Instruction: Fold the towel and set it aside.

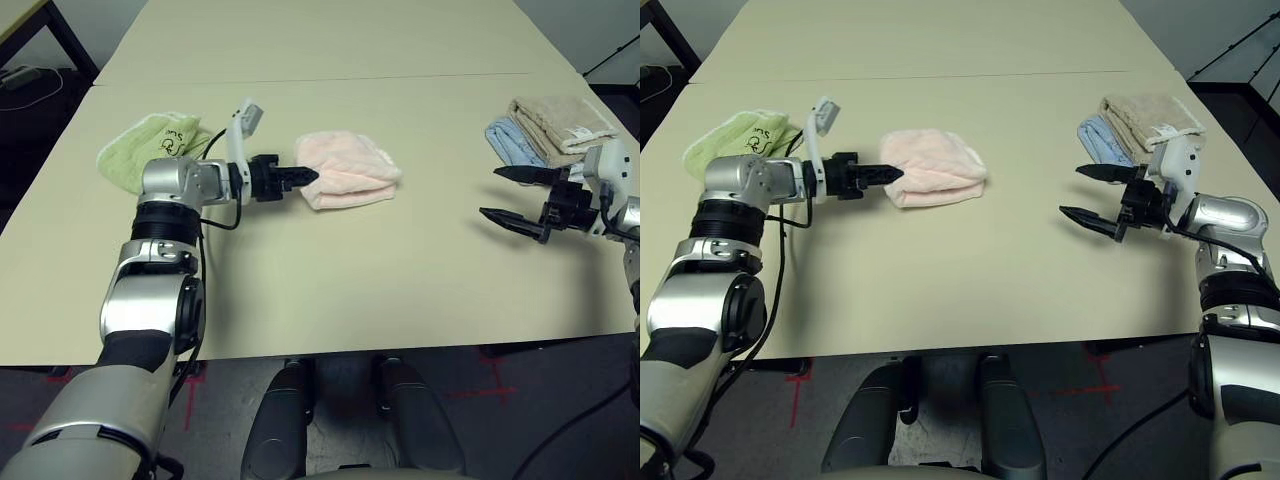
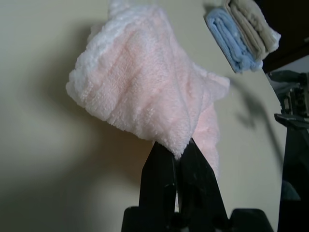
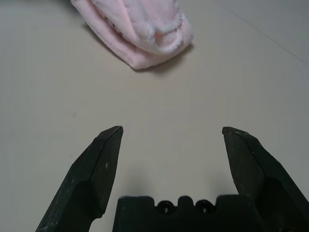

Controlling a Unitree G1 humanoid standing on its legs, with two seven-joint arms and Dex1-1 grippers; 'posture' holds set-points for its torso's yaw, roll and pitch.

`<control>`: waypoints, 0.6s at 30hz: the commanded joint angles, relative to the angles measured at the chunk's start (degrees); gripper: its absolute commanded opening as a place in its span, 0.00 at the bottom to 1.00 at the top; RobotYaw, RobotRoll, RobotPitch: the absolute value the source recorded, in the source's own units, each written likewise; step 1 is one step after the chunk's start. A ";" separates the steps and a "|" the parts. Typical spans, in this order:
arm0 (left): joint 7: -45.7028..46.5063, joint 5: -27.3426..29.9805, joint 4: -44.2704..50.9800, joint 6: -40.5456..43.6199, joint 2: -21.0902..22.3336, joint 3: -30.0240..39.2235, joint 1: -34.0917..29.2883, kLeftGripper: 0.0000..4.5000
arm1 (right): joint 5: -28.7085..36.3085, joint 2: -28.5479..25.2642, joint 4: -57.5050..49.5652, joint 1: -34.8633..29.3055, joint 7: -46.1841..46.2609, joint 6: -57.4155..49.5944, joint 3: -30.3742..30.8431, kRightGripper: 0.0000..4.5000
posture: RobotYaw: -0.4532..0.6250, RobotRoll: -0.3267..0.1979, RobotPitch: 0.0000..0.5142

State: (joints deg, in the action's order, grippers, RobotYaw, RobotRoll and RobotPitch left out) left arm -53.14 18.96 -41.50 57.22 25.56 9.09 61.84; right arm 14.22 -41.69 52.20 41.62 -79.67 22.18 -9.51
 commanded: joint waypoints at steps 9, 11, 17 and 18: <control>13.18 0.63 -8.39 -16.52 1.60 8.20 5.54 0.00 | -0.81 0.45 1.00 0.06 0.27 0.59 0.57 1.00 | 0.47 0.62 0.35; 15.47 0.77 -10.82 -19.49 2.16 9.69 7.12 0.00 | -0.84 0.46 0.97 0.09 0.31 0.55 0.60 1.00 | 0.47 0.62 0.35; 20.05 0.80 -16.55 -26.49 4.58 12.90 11.43 0.00 | -0.76 0.53 0.62 -0.01 0.41 0.42 0.61 1.00 | 0.47 0.62 0.35; 20.16 0.70 -17.02 -27.13 5.04 13.03 11.81 0.00 | -0.73 0.56 0.55 -0.01 0.43 0.38 0.60 1.00 | 0.47 0.62 0.35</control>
State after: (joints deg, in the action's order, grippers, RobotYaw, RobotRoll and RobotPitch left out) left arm -33.66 19.37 -57.27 31.48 30.01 21.73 72.77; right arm 13.79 -41.06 52.47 41.73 -79.12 22.48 -9.43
